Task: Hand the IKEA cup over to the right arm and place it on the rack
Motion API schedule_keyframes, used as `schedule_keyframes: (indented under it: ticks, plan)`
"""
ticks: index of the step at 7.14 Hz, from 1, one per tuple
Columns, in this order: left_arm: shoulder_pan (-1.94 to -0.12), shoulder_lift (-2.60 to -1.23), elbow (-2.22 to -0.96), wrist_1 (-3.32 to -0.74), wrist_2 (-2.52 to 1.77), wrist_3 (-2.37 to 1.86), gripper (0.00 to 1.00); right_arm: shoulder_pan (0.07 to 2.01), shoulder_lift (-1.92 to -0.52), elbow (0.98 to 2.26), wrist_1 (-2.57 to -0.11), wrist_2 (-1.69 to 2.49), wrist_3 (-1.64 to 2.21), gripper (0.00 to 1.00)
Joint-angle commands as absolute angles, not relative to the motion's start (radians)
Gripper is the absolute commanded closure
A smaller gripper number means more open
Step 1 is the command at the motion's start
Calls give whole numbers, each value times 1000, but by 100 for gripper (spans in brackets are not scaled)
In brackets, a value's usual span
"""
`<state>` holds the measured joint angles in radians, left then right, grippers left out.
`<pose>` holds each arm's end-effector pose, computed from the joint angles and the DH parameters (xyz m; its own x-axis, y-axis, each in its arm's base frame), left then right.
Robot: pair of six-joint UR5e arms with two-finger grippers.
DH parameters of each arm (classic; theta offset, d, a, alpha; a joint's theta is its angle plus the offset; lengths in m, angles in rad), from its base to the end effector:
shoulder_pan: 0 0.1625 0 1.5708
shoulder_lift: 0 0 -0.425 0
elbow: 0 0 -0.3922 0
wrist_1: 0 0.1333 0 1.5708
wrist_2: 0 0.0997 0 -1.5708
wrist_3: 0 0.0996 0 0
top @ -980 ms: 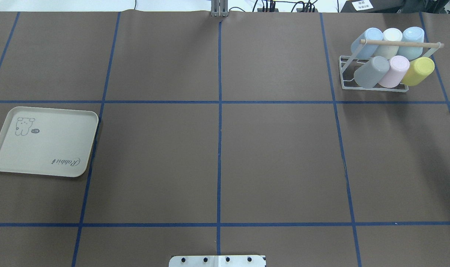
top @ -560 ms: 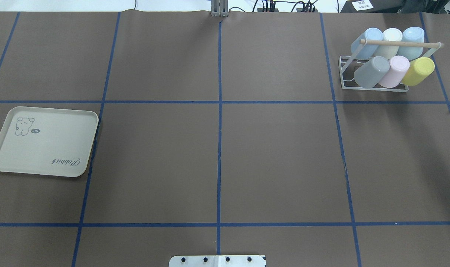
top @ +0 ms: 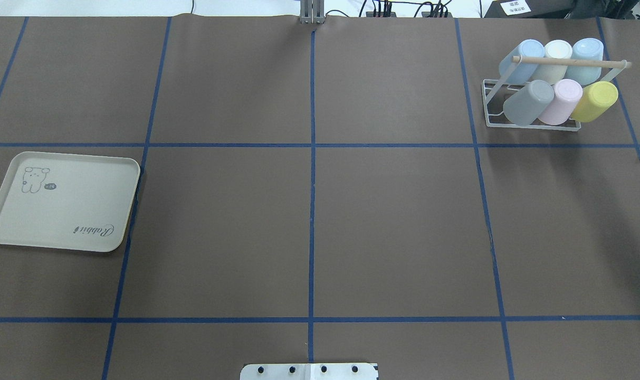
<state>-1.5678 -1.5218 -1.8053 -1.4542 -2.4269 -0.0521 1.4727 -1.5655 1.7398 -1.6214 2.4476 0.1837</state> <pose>-0.0567 -0.4688 0.5729 0.6545 0.0019 -0.7561 0.0311 0.9991 0.0295 0.0080 -0.4985 0.5704 0.6345 0.0260 0.7725 -0.0190 0.9997 -0.0180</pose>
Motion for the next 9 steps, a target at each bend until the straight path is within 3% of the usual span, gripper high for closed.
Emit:
schedule_keyframes:
  ticks: [1, 9]
  plan:
    - [-1566, -1522, -1804, -1454, -2427, -52, 0, 1473, -1566, 1738, -1621, 2436, 184, 0]
    - [-1568, -1520, -1749, -1454, -2428, -52, 0, 1473, -1586, 1724, -1621, 2381, 183, 0]
